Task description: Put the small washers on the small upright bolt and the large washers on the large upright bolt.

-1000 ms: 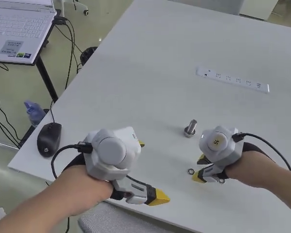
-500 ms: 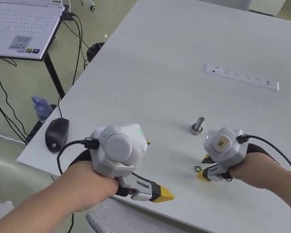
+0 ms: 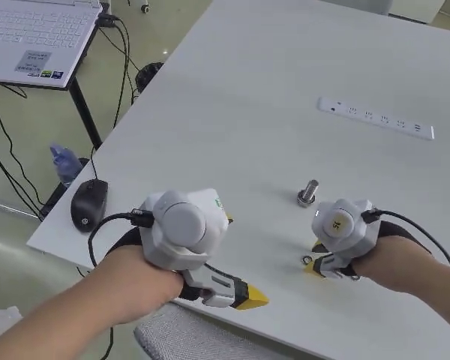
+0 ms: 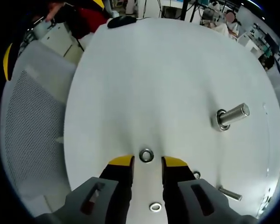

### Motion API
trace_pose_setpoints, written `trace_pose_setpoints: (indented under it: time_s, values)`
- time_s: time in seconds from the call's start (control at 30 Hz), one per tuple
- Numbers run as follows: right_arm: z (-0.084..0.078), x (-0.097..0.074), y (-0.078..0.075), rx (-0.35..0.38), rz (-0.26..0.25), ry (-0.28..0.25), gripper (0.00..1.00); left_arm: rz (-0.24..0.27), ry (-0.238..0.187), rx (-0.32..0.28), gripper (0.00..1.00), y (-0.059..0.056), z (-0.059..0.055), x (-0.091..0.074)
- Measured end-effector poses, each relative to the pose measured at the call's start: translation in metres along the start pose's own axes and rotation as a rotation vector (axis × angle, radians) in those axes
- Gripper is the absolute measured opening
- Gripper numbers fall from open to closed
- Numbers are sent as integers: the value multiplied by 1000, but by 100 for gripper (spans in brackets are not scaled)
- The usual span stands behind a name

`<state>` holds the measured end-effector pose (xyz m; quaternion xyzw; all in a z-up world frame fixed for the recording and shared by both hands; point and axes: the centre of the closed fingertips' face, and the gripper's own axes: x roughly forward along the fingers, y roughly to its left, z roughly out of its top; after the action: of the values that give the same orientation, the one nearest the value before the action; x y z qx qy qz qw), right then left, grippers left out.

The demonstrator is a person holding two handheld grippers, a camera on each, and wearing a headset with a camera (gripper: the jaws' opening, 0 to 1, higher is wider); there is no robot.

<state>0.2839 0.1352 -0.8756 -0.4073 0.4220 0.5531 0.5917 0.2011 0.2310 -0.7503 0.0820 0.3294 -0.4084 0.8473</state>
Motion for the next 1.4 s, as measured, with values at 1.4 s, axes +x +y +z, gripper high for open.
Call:
trace_pose_setpoints:
  time_s: [1.4]
  values:
    - [1,3,3,-165,32,98,14,7,17,-5,74,5,-7,-2]
